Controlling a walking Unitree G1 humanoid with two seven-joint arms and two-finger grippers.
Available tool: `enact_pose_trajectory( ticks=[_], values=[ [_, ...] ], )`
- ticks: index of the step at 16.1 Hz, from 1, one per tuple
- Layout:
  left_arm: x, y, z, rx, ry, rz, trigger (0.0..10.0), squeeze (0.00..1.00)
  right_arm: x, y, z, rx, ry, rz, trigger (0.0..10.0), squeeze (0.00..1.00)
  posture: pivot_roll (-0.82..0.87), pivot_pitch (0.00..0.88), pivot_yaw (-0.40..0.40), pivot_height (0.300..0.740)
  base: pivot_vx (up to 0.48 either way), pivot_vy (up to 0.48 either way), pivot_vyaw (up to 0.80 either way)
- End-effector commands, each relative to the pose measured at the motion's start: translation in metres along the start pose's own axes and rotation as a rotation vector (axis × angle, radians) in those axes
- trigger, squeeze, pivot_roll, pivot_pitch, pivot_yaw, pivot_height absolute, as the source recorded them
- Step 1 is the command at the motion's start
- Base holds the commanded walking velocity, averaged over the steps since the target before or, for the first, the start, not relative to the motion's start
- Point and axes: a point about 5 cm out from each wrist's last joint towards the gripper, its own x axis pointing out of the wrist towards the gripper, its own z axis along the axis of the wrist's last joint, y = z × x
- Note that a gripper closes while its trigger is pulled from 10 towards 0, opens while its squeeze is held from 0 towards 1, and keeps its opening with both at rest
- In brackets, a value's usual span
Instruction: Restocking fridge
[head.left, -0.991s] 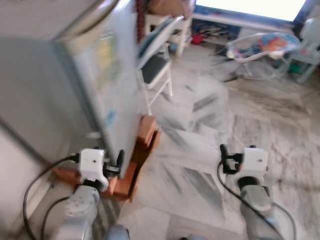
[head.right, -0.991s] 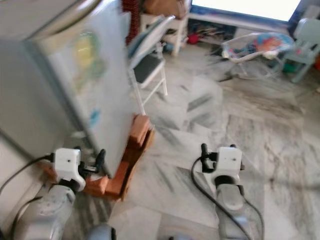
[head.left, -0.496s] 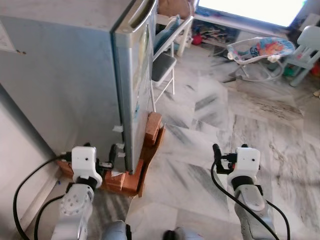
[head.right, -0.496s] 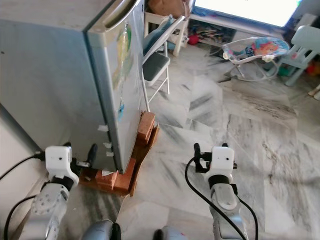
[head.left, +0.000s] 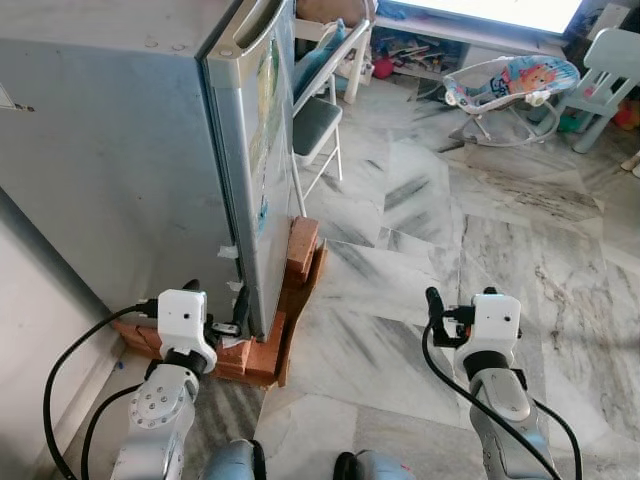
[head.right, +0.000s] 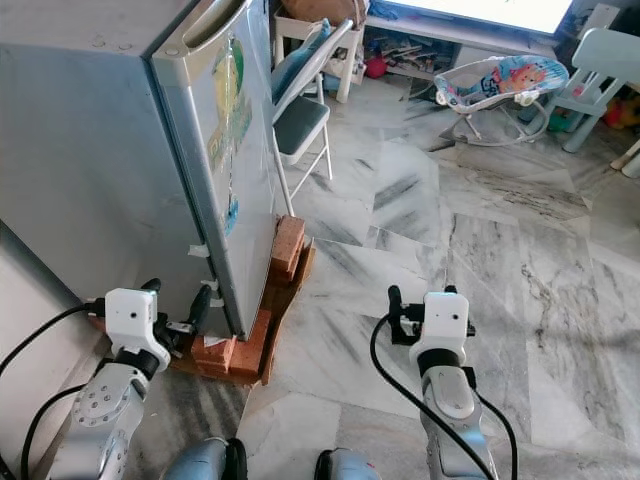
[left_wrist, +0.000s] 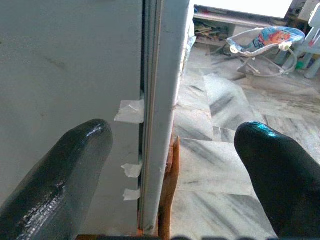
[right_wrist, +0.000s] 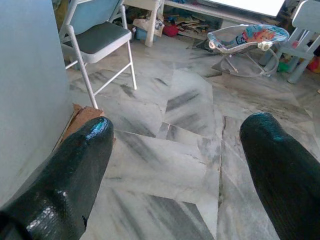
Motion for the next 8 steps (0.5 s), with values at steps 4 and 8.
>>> enact_pose_trajectory(
  ticks=[4, 8],
  values=[
    [-0.0005, -0.0022, -0.0006, -0.003, -0.003, -0.018, 10.0, 0.00, 0.0010, -0.0031, 0.0001, 0.001, 0.010, -0.012, 10.0, 0.00, 0.08, 0.094, -0.088, 0.740, 0.250, 0.000, -0.60],
    [0.0004, 0.0009, -0.0009, 0.005, 0.000, -0.008, 10.0, 0.00, 0.0002, -0.0020, -0.0017, 0.002, 0.017, -0.006, 10.0, 0.00, 0.08, 0.095, -0.089, 0.740, 0.000, 0.000, -0.80]
  ],
)
